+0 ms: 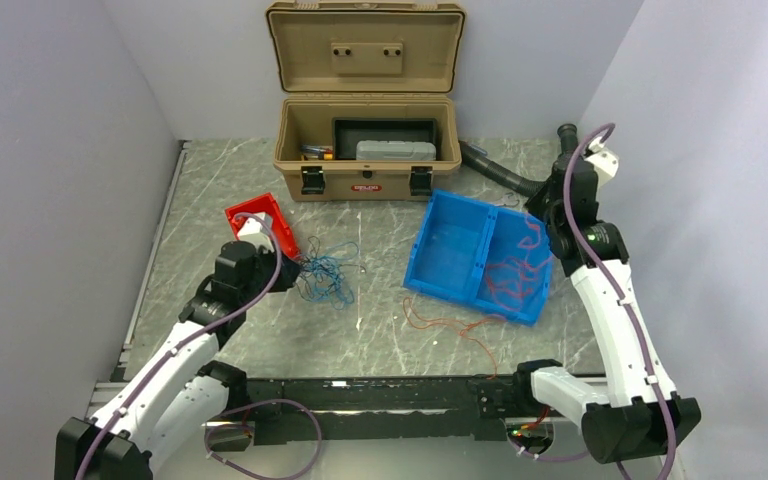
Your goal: Untangle the cables
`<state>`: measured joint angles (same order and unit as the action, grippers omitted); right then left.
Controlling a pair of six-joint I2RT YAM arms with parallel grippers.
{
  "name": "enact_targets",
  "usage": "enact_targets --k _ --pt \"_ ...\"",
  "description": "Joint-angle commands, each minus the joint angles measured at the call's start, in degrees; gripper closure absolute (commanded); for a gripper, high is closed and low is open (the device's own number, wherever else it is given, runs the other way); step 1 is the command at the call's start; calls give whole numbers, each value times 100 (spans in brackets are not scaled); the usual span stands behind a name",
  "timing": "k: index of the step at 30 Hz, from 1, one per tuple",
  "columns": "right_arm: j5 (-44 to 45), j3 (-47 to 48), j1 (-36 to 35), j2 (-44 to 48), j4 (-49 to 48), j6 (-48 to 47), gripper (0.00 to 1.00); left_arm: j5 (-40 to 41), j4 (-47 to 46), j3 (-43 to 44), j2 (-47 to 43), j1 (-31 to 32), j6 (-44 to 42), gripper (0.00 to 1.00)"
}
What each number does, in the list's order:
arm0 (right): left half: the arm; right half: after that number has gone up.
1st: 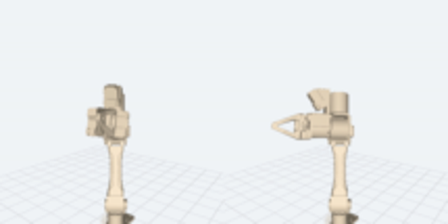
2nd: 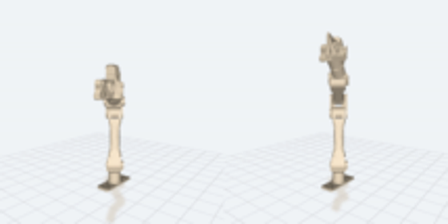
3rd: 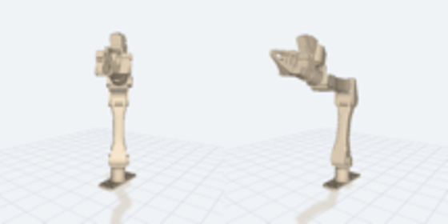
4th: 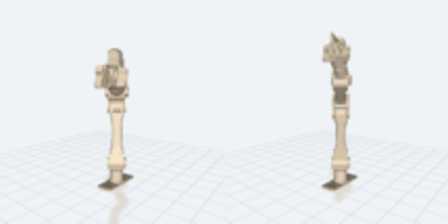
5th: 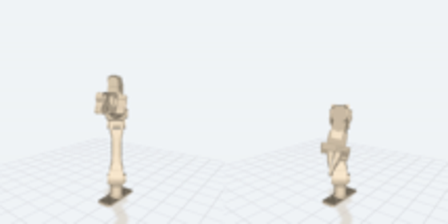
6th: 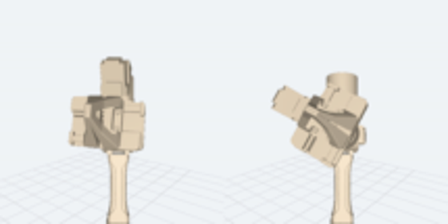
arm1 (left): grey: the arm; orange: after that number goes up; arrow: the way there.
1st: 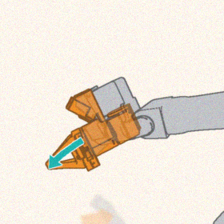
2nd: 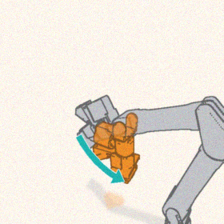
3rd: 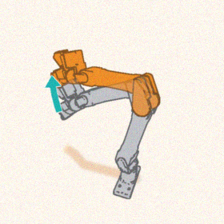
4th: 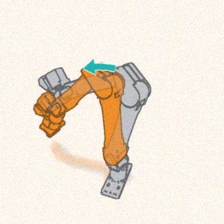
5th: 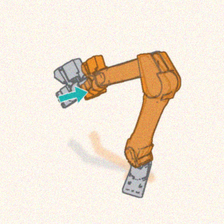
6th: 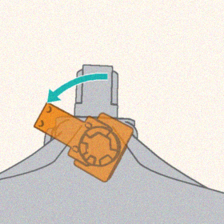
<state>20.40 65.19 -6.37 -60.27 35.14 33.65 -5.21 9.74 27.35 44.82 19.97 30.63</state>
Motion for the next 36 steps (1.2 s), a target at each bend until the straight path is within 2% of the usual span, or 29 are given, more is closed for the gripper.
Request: enact_targets --k 1,7,15,16,17,18,19,20,22,26,30,33,36 --pt "-35 698 -68 -39 103 71 100 -207 -383 56 72 -11 -115 100" --pt "-501 604 -136 -119 -123 441 100 -298 -442 139 182 -14 -141 100" --pt "-265 -344 184 -563 -485 1274 100 -256 -345 120 106 -10 -215 100" --pt "-239 -414 238 -645 -504 1391 93 -245 -338 109 80 -10 -216 100" --pt "-91 -419 252 -720 -375 1544 52 -236 -324 96 62 -10 -216 100" --pt "61 -404 258 -762 -248 1659 23 -235 -308 94 40 -10 -224 100" --pt "183 -406 252 -760 -170 1707 12 -235 -292 96 17 -10 -229 100" --pt "315 -382 246 -740 -62 1770 8 -239 -270 101 -2 -10 -239 100" --pt "427 -328 245 -701 170 1764 7 -223 -237 103 -49 -15 -259 100" --pt "-379 -120 -55 -772 465 830 8 -222 -286 56 -109 -15 -273 100" --pt "-881 -310 -1308 -505 424 -218 9 -331 -344 38 -84 -10 -282 100" --pt "-1079 -439 -2187 -381 606 -414 12 -378 -382 21 -70 -10 -286 100" --pt "-977 -379 -2898 -634 1100 -356 15 -439 -463 -47 -78 -10 -261 100"
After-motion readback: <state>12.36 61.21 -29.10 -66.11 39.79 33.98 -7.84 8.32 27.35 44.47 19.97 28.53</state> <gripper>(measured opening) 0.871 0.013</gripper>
